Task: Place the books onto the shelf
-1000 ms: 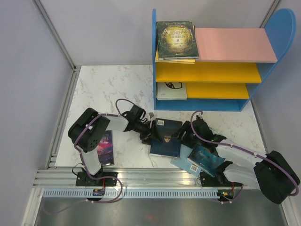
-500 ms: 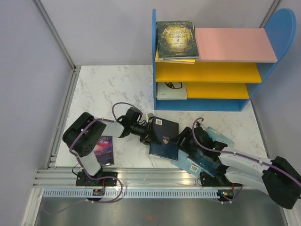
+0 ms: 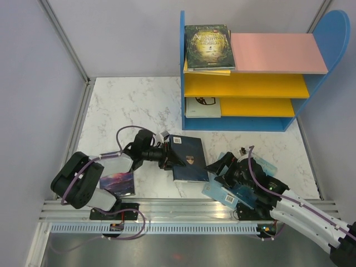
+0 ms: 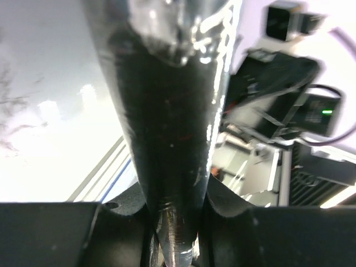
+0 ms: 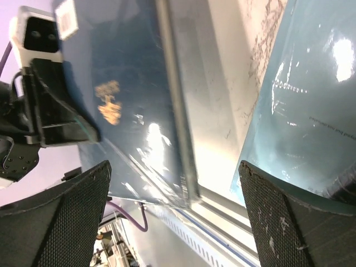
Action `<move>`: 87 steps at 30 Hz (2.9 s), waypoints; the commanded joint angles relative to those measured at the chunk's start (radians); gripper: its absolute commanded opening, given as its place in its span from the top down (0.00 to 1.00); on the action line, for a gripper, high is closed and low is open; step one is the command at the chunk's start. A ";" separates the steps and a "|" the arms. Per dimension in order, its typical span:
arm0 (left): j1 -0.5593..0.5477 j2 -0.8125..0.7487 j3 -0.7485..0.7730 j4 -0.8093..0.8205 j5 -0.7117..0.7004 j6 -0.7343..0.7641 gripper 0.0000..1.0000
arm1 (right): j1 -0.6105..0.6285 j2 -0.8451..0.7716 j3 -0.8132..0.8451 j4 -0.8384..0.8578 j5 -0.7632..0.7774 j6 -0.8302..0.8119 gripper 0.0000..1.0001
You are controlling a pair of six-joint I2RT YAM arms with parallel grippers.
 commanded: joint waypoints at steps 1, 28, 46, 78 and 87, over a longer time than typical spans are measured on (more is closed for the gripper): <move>0.008 -0.082 -0.032 0.324 0.022 -0.197 0.98 | 0.012 -0.002 0.006 -0.025 -0.027 0.023 0.02; 0.000 -0.149 -0.265 0.754 -0.131 -0.498 0.98 | 0.125 0.211 0.127 0.394 0.038 0.125 0.75; -0.001 -0.573 -0.217 -0.215 -0.142 -0.067 0.39 | 0.124 -0.264 0.185 -0.028 0.295 0.128 1.00; 0.000 -0.605 -0.184 -0.380 -0.098 0.058 0.41 | 0.125 -0.186 0.348 0.073 0.530 0.033 1.00; 0.003 -0.573 -0.136 -0.439 -0.079 0.117 0.42 | 0.124 -0.143 0.280 0.248 0.579 0.051 1.00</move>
